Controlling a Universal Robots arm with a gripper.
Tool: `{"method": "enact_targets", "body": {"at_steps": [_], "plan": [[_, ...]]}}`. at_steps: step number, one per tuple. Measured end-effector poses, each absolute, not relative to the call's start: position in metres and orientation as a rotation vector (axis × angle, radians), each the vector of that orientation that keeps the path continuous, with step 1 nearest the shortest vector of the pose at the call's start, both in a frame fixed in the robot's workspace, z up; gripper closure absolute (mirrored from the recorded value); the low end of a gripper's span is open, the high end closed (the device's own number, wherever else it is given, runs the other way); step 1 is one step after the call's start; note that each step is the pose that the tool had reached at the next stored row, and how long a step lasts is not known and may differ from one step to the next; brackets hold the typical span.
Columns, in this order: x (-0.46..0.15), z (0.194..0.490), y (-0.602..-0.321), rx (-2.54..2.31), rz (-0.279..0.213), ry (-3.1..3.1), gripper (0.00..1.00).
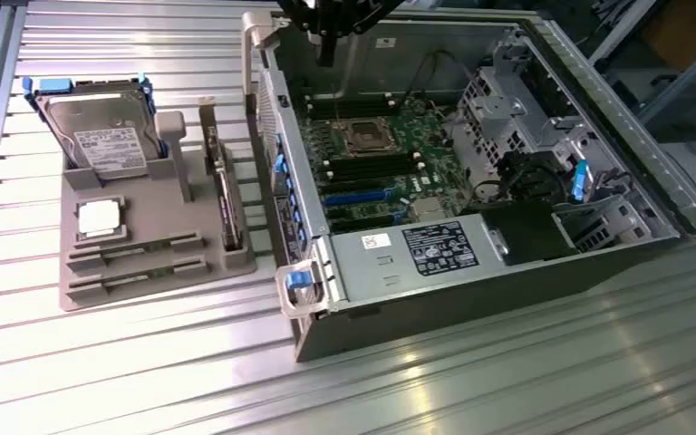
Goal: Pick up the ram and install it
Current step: 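Reach for the ram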
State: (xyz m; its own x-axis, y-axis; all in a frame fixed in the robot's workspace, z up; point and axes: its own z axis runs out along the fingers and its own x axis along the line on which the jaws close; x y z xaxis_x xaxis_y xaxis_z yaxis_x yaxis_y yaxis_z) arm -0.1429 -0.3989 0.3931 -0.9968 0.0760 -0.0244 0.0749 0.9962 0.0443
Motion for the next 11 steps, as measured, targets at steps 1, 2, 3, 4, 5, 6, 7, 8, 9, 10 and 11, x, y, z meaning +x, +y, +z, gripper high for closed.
{"method": "enact_targets", "body": {"at_steps": [1,2,3,4,5,6,7,8,9,10,11], "plan": [[-0.148,0.393,-0.399,0.118,0.068,3.112,0.90],[-0.154,0.393,-0.399,0.118,0.068,3.112,0.90],[-0.159,0.393,-0.399,0.118,0.068,3.113,0.90],[-0.165,0.393,-0.399,0.118,0.068,3.113,0.90],[-0.168,0.393,-0.399,0.118,0.068,3.113,0.90],[-0.171,0.393,-0.399,0.118,0.068,3.112,0.90],[-0.173,0.393,-0.399,0.118,0.068,3.113,0.90],[-0.175,0.393,-0.399,0.118,0.068,3.113,0.90],[-0.177,0.393,-0.399,0.118,0.068,3.113,0.90],[-0.183,0.393,-0.399,0.118,0.068,3.112,0.90],[-0.191,0.393,-0.399,0.118,0.068,3.112,0.90]]}}
